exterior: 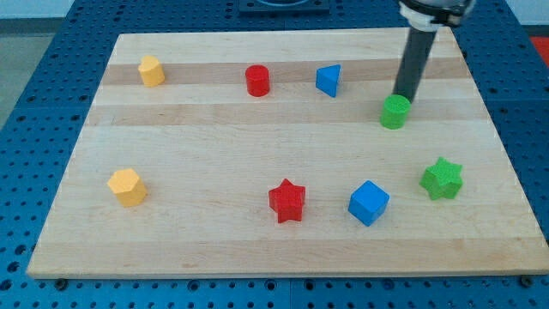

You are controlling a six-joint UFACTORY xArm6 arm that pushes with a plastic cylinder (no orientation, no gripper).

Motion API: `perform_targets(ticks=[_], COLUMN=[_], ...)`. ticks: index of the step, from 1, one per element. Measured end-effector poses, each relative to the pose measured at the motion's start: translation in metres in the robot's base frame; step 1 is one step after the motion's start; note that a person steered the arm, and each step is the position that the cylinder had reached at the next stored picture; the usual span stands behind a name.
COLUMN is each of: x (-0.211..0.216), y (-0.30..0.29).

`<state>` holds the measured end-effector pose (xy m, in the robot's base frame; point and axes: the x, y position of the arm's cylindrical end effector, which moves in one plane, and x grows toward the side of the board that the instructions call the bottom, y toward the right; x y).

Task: Put the green circle below the blue triangle

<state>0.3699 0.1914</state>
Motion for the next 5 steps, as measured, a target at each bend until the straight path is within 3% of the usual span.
perform_targets(ticks=[2, 3, 4, 5], x=[0.004, 0.029, 0.029, 0.029], y=[0.025, -0.005, -0.005, -0.040])
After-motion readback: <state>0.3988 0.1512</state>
